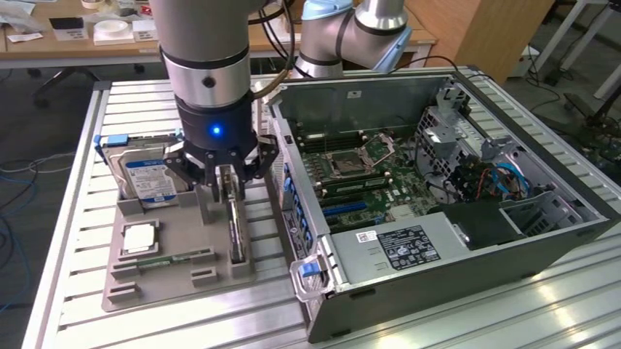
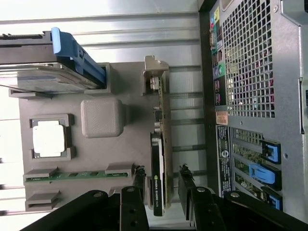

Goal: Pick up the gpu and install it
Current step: 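Pick up the gpu and move the gpu toward the slot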

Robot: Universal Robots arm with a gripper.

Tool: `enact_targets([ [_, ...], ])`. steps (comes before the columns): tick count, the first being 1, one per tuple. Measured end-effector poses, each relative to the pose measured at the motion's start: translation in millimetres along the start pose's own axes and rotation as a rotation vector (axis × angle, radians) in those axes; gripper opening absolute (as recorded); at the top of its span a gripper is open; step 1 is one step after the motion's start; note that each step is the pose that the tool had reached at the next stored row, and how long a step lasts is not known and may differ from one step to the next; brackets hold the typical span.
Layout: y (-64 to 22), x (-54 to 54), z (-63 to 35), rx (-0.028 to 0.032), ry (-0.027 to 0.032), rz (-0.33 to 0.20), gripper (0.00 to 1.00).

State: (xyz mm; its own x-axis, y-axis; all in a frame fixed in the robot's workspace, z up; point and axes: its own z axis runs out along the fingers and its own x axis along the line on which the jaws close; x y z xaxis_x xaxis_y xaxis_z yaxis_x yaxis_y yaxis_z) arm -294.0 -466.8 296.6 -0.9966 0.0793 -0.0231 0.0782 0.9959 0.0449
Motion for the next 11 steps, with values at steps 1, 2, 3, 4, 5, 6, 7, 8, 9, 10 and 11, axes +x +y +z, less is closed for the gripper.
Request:
enact_targets([
  [1,-0.1,0.0,1.3,0.0000,0.0000,0.000,0.42],
  [2,-0.2,0.0,3.1,0.0000,0.0000,0.000,0.42],
  [3,-0.3,0.1,4.9,0.0000,0.0001,0.000,0.42],
  [4,-0.3,0.1,6.7,0.0000,0.0000,0.000,0.42],
  [5,-0.4,0.1,8.5,0.0000,0.0000,0.000,0.42],
  [6,-0.5,0.1,10.4,0.0000,0.0000,0.000,0.42],
  [7,-0.6,0.2,12.2,0.0000,0.0000,0.000,0.42],
  [8,-0.6,0.2,14.0,0.0000,0.0000,0.000,0.42],
  [9,-0.7,0.3,15.7,0.0000,0.0000,0.000,0.42],
  [10,-0.8,0.3,17.3,0.0000,0.0000,0.000,0.42],
  [11,-0.9,0.3,18.9,0.0001,0.0000,0.000,0.42],
])
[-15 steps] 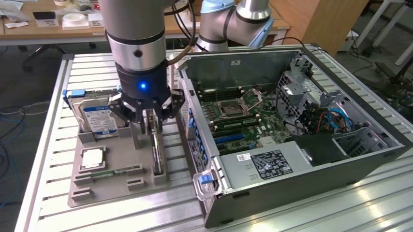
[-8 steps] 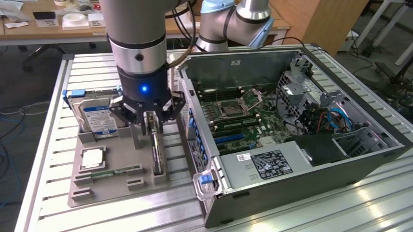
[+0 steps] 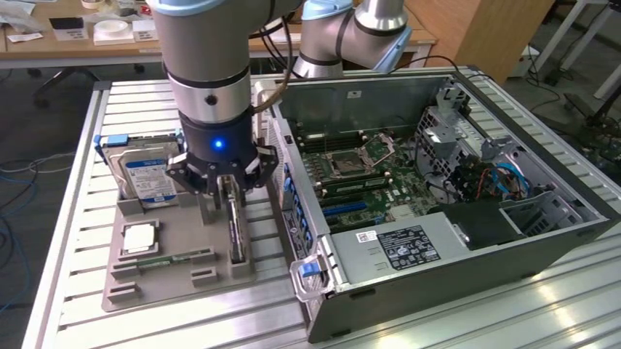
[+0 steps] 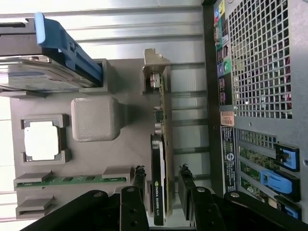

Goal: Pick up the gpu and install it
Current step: 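Pick up the gpu and move the gpu toward the slot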

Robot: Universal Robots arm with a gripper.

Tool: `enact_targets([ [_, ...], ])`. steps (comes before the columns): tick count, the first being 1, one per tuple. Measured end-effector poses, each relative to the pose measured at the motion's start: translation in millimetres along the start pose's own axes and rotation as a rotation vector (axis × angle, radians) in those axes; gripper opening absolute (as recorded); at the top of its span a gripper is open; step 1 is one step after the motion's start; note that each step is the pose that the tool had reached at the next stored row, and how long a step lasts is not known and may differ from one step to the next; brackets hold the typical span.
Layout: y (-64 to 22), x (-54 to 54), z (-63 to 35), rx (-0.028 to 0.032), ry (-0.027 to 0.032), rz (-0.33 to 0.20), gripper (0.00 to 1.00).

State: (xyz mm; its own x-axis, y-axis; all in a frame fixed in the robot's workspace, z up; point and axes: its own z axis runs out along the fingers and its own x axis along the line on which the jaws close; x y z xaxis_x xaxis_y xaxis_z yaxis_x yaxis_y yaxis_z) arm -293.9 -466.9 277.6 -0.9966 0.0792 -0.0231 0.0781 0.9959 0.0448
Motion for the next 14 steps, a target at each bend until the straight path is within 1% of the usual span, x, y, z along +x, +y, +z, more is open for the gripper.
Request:
enact_targets([
  [9,-0.5,0.3,12.5,-0.0001,0.0000,0.000,0.42],
  [12,-0.7,0.4,15.0,0.0000,0.0001,0.000,0.42],
  [14,-0.7,0.3,15.0,0.0000,0.0001,0.000,0.42],
])
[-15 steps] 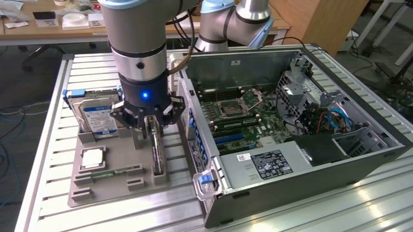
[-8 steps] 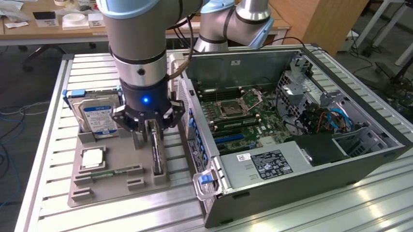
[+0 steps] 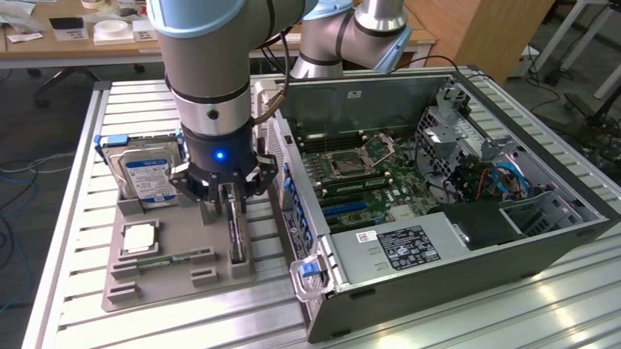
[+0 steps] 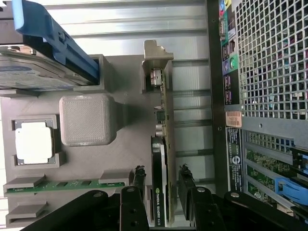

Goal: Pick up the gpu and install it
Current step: 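Pick up the gpu and move the gpu toward the slot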

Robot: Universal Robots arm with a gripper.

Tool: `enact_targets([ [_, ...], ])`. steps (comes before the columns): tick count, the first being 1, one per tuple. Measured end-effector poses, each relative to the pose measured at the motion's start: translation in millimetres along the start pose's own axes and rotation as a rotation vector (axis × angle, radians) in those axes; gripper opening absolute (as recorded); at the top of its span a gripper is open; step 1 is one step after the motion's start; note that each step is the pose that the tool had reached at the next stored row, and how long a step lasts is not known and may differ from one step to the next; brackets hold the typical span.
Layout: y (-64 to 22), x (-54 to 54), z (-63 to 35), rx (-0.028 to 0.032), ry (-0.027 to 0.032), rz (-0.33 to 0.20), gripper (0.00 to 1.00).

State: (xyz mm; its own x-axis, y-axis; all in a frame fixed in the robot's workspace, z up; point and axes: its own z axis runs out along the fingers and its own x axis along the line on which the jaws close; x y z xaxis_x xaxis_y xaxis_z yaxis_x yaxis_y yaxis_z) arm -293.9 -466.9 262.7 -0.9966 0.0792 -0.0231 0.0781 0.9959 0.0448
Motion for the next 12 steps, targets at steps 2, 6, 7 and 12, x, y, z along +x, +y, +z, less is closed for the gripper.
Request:
enact_targets([
  [2,0.0,0.0,0.1,0.0001,0.0001,0.000,0.42],
  [6,-0.2,0.1,4.9,-0.0001,0.0000,0.000,0.42],
  [7,-0.3,0.1,6.6,-0.0002,-0.0001,0.000,0.42],
  [12,-0.6,0.3,12.4,0.0001,0.0000,0.000,0.42],
])
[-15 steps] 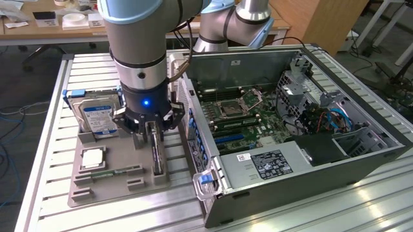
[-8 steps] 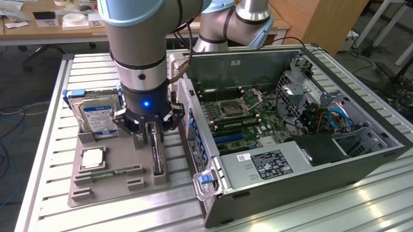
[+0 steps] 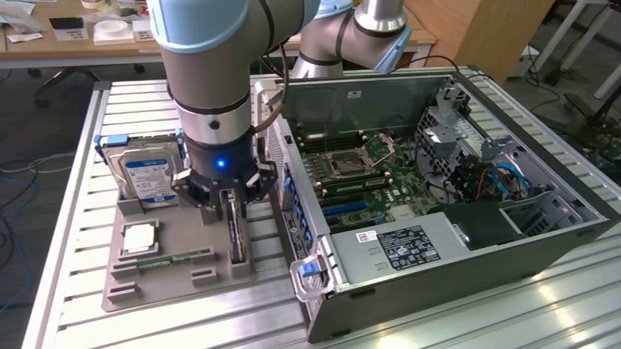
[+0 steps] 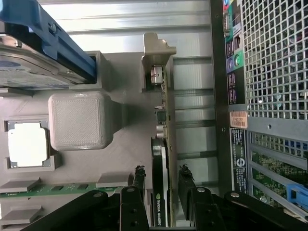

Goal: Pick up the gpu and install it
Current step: 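Pick up the gpu and move the gpu toward the slot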

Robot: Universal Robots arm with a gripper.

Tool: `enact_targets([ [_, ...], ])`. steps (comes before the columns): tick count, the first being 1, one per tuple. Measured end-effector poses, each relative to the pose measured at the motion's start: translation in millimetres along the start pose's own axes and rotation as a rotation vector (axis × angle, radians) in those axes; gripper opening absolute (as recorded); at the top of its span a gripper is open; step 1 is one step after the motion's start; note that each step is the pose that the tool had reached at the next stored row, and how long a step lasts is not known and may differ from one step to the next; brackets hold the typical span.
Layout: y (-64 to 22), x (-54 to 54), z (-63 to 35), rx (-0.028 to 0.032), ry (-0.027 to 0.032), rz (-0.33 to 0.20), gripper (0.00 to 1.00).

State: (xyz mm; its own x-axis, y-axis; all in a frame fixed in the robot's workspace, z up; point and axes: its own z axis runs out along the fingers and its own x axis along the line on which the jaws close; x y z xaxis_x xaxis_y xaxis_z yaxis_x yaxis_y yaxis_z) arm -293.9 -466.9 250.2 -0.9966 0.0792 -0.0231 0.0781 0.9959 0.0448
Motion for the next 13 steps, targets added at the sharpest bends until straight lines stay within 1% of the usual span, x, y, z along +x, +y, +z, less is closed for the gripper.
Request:
enact_targets([
  [3,0.0,0.0,1.3,-0.0002,-0.0002,0.000,0.42],
  [5,-0.3,0.1,5.7,0.0000,0.0000,0.000,0.42],
  [9,-0.5,0.2,11.1,-0.0002,-0.0002,0.000,0.42],
  [11,-0.5,0.3,11.3,0.0000,0.0000,0.000,0.42],
  [13,-0.7,0.6,18.1,0.0000,0.0000,0.000,0.42],
])
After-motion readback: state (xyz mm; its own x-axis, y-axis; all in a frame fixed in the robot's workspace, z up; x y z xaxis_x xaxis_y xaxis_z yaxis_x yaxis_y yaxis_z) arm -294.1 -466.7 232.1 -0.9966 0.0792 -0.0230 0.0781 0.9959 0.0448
